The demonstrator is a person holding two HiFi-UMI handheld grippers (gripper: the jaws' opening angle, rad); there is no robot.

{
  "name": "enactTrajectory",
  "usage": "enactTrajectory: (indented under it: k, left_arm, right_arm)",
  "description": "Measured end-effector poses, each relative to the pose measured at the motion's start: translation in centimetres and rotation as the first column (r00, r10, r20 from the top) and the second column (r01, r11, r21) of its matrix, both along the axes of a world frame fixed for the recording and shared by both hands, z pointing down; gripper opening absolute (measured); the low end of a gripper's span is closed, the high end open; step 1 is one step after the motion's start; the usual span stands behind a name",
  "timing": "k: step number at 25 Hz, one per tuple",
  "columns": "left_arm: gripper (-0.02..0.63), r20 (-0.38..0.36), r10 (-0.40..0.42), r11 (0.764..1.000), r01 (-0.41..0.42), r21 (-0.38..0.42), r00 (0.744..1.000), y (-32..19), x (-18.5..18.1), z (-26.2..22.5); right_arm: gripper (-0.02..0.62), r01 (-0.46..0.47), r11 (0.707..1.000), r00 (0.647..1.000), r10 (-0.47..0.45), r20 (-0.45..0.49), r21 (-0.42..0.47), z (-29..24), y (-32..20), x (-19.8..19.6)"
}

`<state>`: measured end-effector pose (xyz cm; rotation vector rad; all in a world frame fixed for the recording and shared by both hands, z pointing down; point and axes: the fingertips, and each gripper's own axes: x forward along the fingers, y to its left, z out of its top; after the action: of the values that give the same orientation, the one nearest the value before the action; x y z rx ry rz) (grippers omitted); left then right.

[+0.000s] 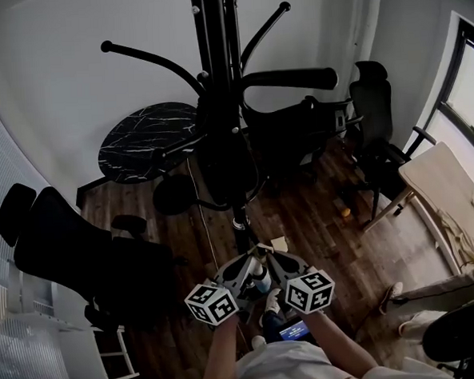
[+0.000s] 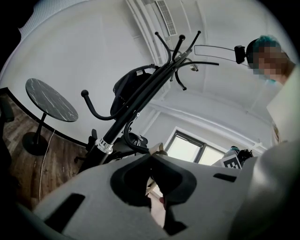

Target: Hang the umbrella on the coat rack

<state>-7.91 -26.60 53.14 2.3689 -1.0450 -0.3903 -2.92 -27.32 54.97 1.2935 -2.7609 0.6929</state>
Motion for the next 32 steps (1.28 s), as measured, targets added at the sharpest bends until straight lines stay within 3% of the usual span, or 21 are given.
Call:
enactTrajectory:
  k: [32]
  left_arm:
    - [0.021, 0.053, -0.025, 0.997, 0.029, -0.077, 0.998, -4.5, -1.8, 2.9]
  right_arm:
    - [0.014, 0.028, 0.997, 0.999, -0.030, -0.021, -0.071, 2.8, -4.6, -2.3]
